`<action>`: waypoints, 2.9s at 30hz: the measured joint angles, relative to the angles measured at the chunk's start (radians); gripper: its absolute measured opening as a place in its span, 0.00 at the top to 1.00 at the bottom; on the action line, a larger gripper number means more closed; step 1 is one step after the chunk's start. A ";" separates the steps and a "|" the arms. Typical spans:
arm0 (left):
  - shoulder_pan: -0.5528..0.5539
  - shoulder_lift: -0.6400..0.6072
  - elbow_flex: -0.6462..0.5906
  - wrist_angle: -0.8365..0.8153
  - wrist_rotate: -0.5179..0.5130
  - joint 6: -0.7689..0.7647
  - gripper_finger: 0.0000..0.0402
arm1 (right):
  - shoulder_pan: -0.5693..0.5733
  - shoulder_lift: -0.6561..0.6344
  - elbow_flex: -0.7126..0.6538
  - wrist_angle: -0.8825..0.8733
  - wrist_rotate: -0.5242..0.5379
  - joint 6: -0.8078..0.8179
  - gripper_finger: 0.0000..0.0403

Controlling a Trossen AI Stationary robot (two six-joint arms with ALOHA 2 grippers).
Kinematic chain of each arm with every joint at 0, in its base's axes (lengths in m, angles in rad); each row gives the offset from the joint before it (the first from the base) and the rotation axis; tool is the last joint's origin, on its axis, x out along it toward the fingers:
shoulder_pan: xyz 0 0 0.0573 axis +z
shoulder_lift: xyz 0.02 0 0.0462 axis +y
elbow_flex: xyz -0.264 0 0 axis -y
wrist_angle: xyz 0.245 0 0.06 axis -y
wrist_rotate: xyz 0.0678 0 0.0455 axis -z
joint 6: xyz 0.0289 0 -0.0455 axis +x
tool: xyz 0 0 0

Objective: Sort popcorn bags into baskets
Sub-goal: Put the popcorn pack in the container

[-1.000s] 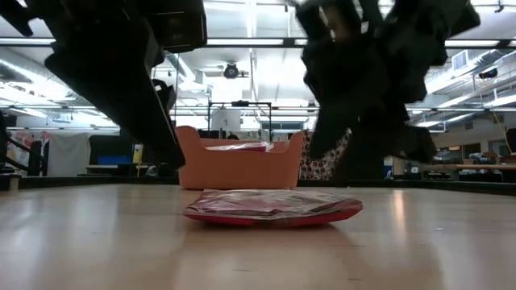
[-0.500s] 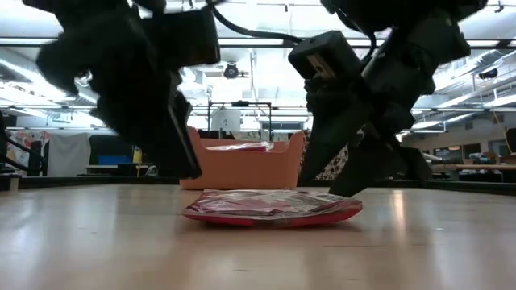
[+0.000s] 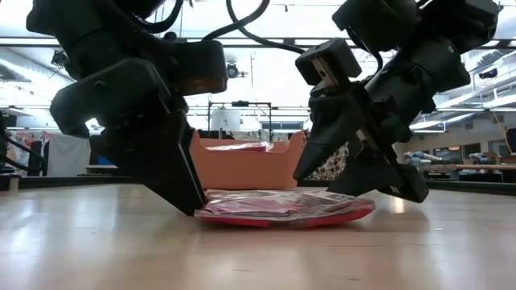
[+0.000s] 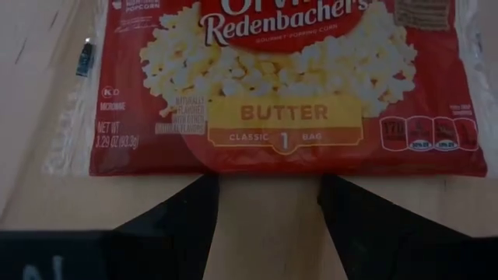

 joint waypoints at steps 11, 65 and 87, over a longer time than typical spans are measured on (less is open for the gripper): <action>0.001 0.004 0.001 0.040 -0.021 -0.033 0.43 | 0.000 0.002 -0.002 0.061 0.000 -0.023 0.53; -0.258 -0.289 0.002 -0.400 -0.001 -0.233 0.43 | -0.351 -0.075 0.024 0.392 0.476 0.008 0.99; -0.258 -0.289 0.002 -0.430 -0.065 -0.202 0.43 | -0.365 0.311 0.434 0.403 0.914 0.498 0.95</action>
